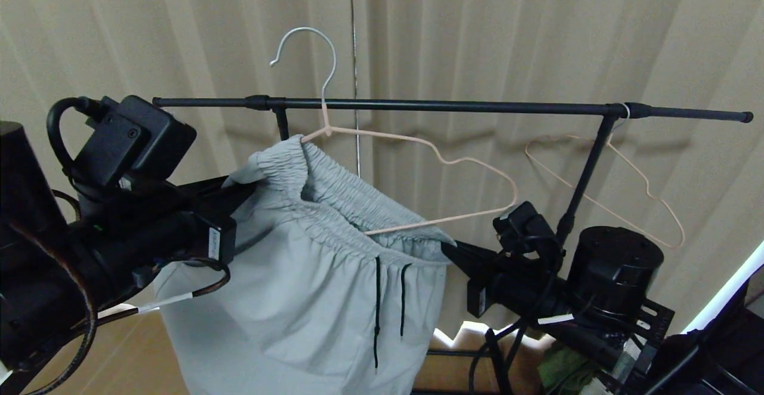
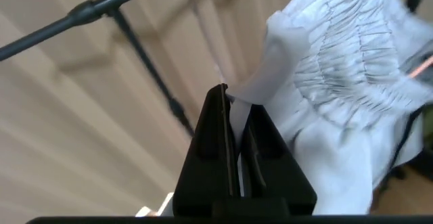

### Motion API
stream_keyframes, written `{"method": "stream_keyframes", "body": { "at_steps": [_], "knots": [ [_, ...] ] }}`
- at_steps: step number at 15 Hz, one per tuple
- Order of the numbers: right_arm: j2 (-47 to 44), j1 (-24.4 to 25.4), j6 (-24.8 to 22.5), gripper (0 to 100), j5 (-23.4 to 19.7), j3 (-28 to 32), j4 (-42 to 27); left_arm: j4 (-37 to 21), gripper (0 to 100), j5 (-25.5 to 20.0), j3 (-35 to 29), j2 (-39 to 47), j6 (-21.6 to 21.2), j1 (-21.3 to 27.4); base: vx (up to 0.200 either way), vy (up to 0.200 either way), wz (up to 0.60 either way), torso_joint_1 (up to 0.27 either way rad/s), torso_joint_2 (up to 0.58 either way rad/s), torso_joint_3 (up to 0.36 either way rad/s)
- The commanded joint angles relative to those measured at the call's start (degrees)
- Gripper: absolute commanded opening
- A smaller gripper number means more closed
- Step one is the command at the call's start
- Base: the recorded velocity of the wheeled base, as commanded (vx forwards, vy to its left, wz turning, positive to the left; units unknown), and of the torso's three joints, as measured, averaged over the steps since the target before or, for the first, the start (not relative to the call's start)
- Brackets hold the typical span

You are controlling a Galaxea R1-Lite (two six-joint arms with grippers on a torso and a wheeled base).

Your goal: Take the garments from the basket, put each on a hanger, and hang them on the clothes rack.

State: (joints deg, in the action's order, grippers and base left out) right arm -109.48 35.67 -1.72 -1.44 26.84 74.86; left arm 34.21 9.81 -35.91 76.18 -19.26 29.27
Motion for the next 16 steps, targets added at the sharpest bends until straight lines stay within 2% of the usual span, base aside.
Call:
{"method": "stream_keyframes", "body": {
  "at_steps": [1, 3, 7, 11, 15, 16],
  "knots": [
    [1.03, -2.97, -0.04, 0, 0.03, 0.23, -0.07, -0.02, 0, 0.12, 1.64, -1.03, -2.89, -2.73, 0.0, 0.0, 0.0, 0.0, 0.0, 0.0],
    [0.94, -4.2, -0.04, 0, 0.03, 0.23, 0.02, -0.02, 0, 0.12, 2.6, -0.94, -5.7, -4.75, 0.0, 0.0, 0.0, 0.0, 0.0, 0.0],
    [1.11, -5.7, -0.04, 0, 0.03, 0.31, 0.11, -0.02, 0, 0.21, 3.66, -0.94, -7.9, -7.91, 0.0, 0.0, 0.0, 0.0, 0.0, 0.0],
    [2.43, -5.61, -0.13, 0, -0.06, 0.14, -0.16, -0.02, 0, 0.29, 7.09, -0.51, -14.66, -12.04, 0.0, 0.0, 0.0, 0.0, 0.0, 0.0],
    [3.84, -4.73, -0.21, 0, -0.23, -0.04, -0.59, -0.02, 0, 0.29, 7.61, -0.33, -14.84, -12.48, 0.0, 0.0, 0.0, 0.0, 0.0, 0.0],
    [5.51, -1.57, -0.21, 0, -0.32, -0.21, -2.7, -0.02, 0, 0.29, 7.61, 0.11, -15.02, -12.31, 0.0, 0.0, 0.0, 0.0, 0.0, 0.0]
  ]
}}
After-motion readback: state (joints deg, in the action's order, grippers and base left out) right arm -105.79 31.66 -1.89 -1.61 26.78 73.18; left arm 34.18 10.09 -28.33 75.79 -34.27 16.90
